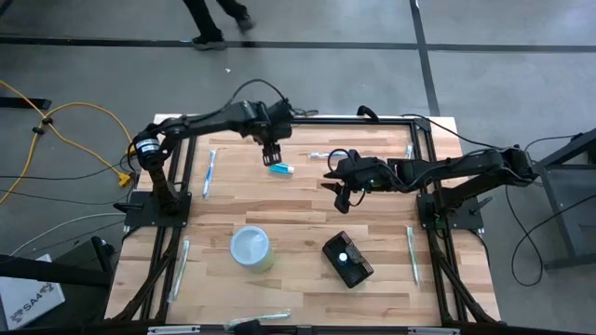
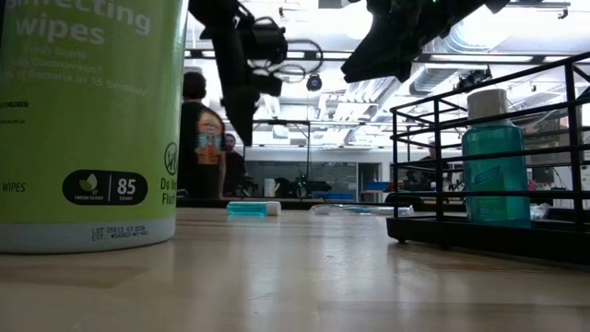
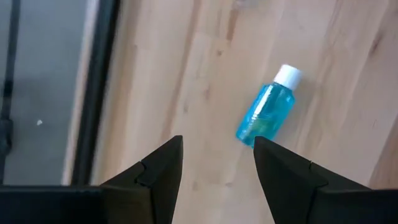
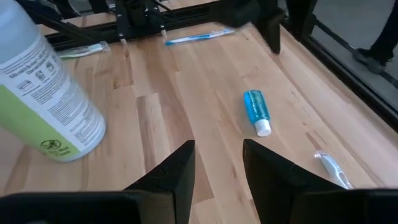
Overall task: Pick & Place toothbrushing station
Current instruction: Put the blue mouthwash into the black mesh organizer
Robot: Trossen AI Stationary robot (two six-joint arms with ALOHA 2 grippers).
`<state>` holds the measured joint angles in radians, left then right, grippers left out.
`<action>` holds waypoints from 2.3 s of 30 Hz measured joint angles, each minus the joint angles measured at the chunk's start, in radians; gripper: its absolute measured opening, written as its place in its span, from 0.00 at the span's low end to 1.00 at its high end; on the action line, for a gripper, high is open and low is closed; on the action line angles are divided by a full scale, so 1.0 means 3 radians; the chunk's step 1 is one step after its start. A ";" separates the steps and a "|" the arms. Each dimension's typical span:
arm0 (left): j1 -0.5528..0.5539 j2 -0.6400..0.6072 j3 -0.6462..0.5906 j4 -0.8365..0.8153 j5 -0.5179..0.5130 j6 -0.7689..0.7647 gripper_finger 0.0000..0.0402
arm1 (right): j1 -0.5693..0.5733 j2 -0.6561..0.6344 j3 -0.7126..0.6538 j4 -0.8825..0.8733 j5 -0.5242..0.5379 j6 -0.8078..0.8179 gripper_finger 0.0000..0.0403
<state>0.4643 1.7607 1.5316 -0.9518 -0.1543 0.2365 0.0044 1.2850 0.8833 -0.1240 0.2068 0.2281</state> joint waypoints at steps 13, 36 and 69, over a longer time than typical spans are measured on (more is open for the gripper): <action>-0.0120 0.0003 -0.0756 0.0676 -0.0285 -0.0086 0.47 | 0.0000 0.0001 0.0000 -0.0007 -0.0027 0.0008 0.31; -0.0708 0.0003 -0.0767 0.1350 -0.0288 -0.0127 0.47 | 0.0000 0.0001 0.0000 -0.0038 -0.0115 0.0010 0.31; -0.0128 0.0003 -0.0767 0.0868 0.0276 0.0121 0.47 | 0.0000 0.0001 0.0000 -0.0134 -0.0104 0.0035 0.31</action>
<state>0.4258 1.7615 1.3014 -0.6915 -0.0715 0.2728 0.0044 1.2854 0.8833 -0.1642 0.1757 0.2385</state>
